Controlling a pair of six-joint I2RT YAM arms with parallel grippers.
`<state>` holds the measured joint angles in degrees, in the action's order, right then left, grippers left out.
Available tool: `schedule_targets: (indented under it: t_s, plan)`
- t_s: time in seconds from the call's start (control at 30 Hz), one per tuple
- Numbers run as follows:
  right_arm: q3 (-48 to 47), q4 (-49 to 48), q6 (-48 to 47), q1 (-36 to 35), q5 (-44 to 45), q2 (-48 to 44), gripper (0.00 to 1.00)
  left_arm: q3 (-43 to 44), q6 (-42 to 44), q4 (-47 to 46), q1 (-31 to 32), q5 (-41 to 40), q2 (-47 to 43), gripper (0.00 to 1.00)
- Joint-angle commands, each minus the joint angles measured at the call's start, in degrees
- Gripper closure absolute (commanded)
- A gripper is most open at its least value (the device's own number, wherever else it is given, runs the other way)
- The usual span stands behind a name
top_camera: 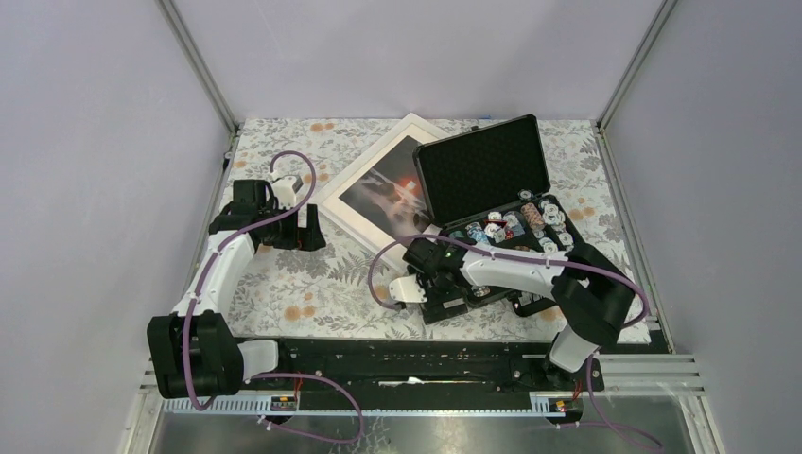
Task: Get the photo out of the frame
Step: Move the distractor to the center of the board.
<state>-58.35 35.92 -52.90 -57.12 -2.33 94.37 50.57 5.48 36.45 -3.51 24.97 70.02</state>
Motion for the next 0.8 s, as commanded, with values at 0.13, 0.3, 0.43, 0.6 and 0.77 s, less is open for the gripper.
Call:
schedule_targets:
  t_s: [0.13,0.3,0.43,0.6,0.77]
  plan:
    - [1.75,0.09,-8.82,-0.12,11.57,2.22,0.0,2.04,-0.23,-0.89,-0.58,2.35,-0.08,0.01]
    - [3.52,-0.74,-11.89,2.48,14.14,2.46,0.0,2.08,-0.35,-0.83,-0.54,2.36,-0.02,0.01]
    - [3.72,-1.98,-15.08,7.85,15.21,2.92,0.0,1.99,-0.26,-0.89,-0.64,2.65,-0.06,0.01]
    - [4.04,-4.07,-19.74,12.72,15.78,3.17,0.0,1.98,-0.14,-0.85,-0.65,2.95,0.23,0.01]
    - [4.23,-5.51,-23.26,15.99,16.36,3.69,0.01,1.99,-0.2,-0.86,-0.77,3.02,0.68,0.01]
